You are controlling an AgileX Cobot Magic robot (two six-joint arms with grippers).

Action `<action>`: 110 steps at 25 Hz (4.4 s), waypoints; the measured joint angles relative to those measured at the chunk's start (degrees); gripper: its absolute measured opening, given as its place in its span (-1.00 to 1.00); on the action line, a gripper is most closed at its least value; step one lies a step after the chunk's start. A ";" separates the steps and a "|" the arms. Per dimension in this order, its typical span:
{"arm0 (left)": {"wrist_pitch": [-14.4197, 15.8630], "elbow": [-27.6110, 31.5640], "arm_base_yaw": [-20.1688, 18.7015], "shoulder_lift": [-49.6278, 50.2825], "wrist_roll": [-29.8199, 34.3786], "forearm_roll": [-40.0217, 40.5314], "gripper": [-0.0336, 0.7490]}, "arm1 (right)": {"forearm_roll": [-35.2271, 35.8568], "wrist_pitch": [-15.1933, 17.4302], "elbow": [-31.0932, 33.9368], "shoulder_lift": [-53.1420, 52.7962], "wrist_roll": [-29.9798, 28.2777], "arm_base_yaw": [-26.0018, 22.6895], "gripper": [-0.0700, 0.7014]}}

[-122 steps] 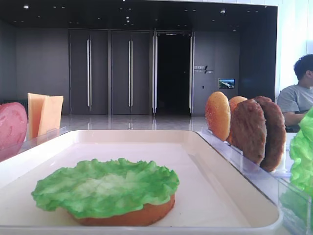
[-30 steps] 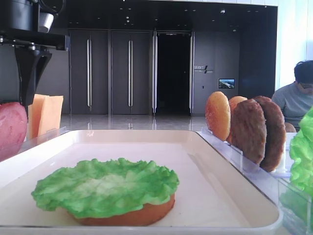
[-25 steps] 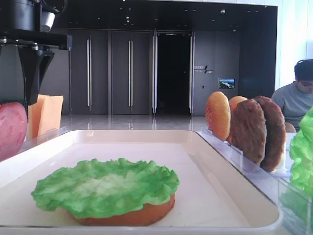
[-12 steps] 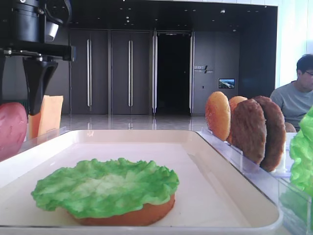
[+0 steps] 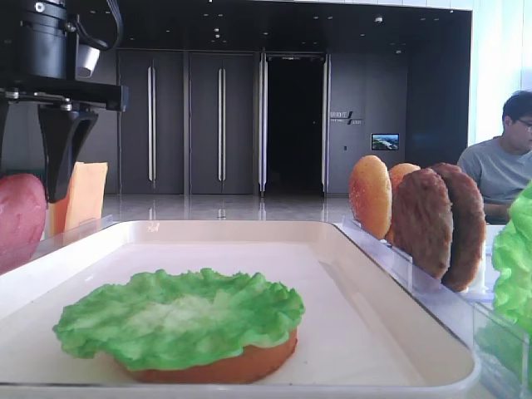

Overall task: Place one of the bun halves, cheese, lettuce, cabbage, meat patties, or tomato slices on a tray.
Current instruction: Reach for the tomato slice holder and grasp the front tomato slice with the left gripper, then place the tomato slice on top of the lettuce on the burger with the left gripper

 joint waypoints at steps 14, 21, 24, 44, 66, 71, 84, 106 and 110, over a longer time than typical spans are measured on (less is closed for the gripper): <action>-0.41 0.00 0.00 0.00 0.00 0.06 -0.75 | 0.00 0.00 0.00 0.00 0.00 0.00 0.59; -0.35 0.00 0.00 0.00 0.00 0.00 -0.75 | 0.00 0.00 0.00 0.00 0.00 0.00 0.59; -0.20 0.00 0.00 -0.43 0.06 -0.34 -0.75 | 0.00 0.00 0.00 0.00 0.00 0.00 0.59; 9.11 -2.63 1.11 -11.67 3.78 -5.08 -0.75 | 0.00 0.00 0.00 0.00 0.00 0.00 0.59; 14.18 -2.33 -8.08 -15.43 -2.17 -7.03 -0.75 | 0.00 0.00 0.00 0.00 0.00 0.00 0.59; 13.75 4.59 -8.85 -18.69 -4.98 -6.87 -0.75 | 0.00 0.00 0.00 0.00 0.05 0.00 0.59; 4.27 9.82 -7.53 -23.04 -3.93 -9.53 -0.75 | 0.00 0.00 0.00 0.00 0.05 0.00 0.59; -12.55 13.29 -7.53 -24.14 28.18 -46.56 -0.75 | 0.00 0.00 0.00 0.00 0.05 0.00 0.59; -12.90 15.84 -7.53 -26.71 28.25 -47.09 -0.75 | 0.00 0.00 0.00 0.00 0.05 0.00 0.59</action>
